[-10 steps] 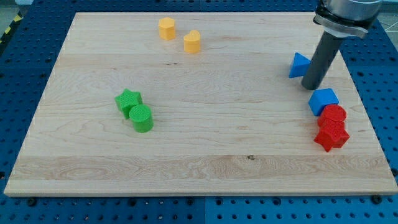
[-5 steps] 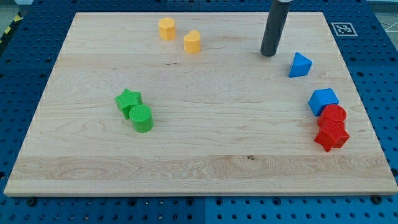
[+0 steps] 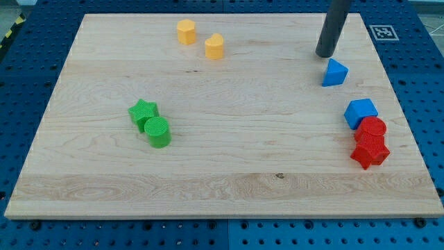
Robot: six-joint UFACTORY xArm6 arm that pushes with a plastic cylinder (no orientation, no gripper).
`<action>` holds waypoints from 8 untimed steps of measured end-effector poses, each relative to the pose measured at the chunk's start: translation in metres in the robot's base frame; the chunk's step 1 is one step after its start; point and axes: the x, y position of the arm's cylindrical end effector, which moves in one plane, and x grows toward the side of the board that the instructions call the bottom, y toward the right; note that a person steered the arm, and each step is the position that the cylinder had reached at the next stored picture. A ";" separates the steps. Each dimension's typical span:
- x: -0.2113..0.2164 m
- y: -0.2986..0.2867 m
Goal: Move the blue triangle towards the blue cube
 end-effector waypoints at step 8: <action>0.052 0.001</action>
